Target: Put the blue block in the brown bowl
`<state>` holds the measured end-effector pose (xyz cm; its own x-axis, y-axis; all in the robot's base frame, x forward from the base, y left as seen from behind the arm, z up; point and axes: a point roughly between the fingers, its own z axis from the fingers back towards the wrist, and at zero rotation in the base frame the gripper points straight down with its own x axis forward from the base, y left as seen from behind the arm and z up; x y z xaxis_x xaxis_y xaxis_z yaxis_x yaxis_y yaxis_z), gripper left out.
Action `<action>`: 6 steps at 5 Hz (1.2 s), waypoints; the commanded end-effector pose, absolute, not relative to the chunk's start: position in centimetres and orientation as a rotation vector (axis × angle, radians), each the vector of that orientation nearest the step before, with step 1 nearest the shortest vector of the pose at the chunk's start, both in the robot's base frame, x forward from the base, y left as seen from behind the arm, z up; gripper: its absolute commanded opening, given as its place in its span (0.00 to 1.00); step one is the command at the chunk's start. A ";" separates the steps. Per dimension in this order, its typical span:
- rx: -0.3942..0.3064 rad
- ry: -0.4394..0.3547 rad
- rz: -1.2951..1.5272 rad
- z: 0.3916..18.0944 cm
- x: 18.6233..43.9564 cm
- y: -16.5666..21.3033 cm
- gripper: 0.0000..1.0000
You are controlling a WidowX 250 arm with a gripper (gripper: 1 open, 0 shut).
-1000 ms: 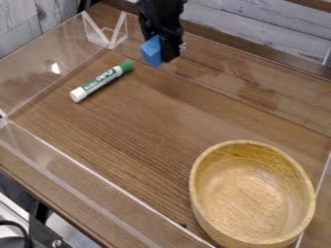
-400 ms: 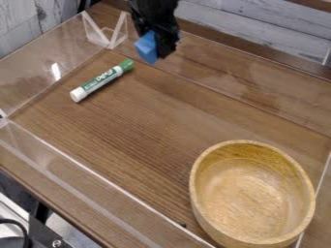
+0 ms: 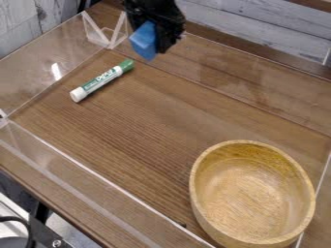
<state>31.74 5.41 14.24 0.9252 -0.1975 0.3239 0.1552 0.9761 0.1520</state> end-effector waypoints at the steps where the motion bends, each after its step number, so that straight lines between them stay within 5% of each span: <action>1: 0.134 -0.398 -0.155 16.4 30.0 2.5 0.00; 6: 0.091 -0.397 -0.103 16.7 21.9 -9.9 0.00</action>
